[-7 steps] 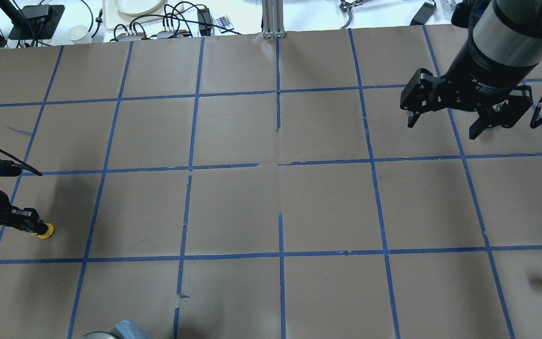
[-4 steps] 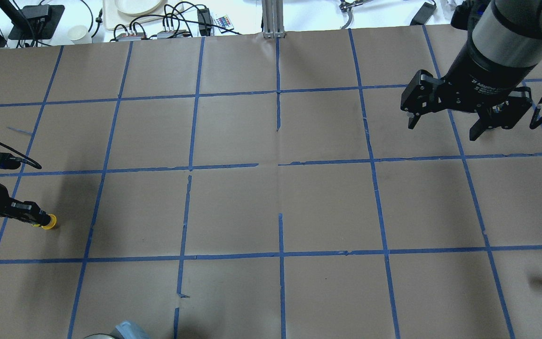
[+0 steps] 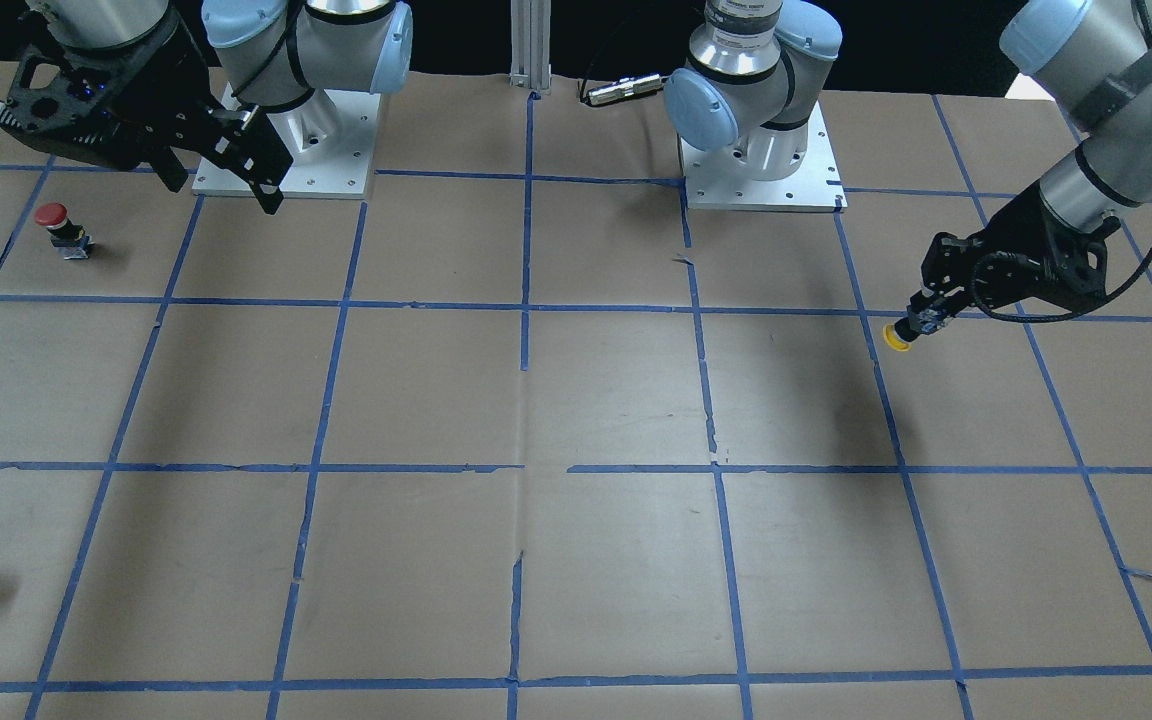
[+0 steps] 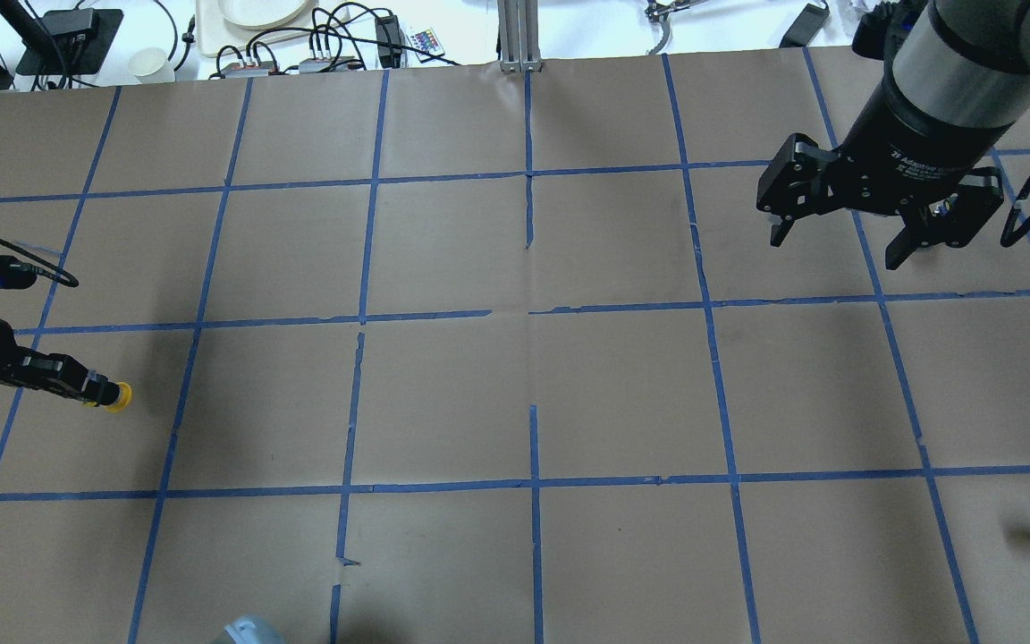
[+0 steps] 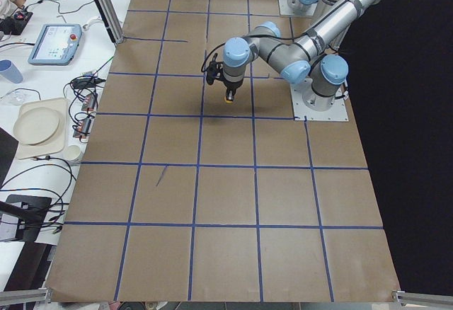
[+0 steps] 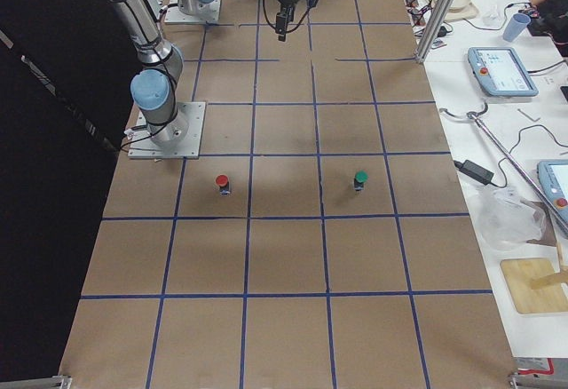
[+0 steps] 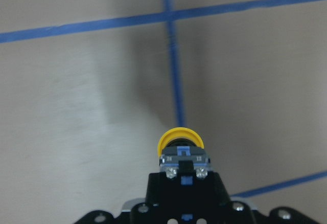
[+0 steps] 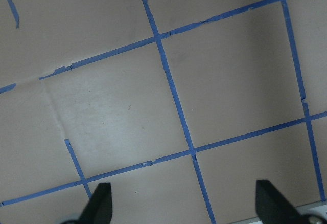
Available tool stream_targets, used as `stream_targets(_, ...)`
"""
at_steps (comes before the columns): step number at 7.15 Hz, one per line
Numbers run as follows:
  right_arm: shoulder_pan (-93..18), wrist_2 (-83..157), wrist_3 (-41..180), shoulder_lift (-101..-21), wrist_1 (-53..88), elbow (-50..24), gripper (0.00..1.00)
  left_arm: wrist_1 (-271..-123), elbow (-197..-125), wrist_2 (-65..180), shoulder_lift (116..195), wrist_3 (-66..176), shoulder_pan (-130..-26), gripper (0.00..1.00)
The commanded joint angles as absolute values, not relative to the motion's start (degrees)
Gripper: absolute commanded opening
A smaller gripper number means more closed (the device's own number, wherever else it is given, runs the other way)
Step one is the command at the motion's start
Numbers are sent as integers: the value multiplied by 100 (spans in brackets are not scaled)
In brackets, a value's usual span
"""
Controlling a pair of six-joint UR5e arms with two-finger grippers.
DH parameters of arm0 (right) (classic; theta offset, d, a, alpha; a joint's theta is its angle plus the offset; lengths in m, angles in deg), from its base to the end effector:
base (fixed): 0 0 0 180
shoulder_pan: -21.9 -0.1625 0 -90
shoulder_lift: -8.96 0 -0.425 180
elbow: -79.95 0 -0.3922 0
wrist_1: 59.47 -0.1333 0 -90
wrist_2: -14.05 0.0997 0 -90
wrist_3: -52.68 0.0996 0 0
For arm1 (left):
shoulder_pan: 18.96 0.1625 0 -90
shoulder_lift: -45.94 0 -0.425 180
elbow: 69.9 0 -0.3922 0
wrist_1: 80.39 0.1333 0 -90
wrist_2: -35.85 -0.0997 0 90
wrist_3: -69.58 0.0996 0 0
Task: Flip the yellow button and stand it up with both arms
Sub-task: 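Lift the yellow button with the left gripper and swing it toward center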
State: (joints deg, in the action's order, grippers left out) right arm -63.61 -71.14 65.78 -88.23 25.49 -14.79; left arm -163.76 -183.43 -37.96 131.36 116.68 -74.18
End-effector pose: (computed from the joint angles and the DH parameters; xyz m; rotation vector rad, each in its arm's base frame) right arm 0.1073 -0.4435 0.4973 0.4708 3.0239 0.0786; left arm 0.1039 -0.4319 0.3441 -0.2567 -2.7770 0.0325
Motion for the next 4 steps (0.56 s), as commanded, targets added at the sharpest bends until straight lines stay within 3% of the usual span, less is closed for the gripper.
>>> stream_targets(1, -5733, -5881, 6952, -8816, 2203, -1479, 100, -17161, -17664, -2982, 13119, 11032, -8622, 11)
stream_targets(4, -5140, -4084, 8261, -8598, 1306, -1410, 100, -17374, -16618, -1630, 13671, 8583, -10091, 8)
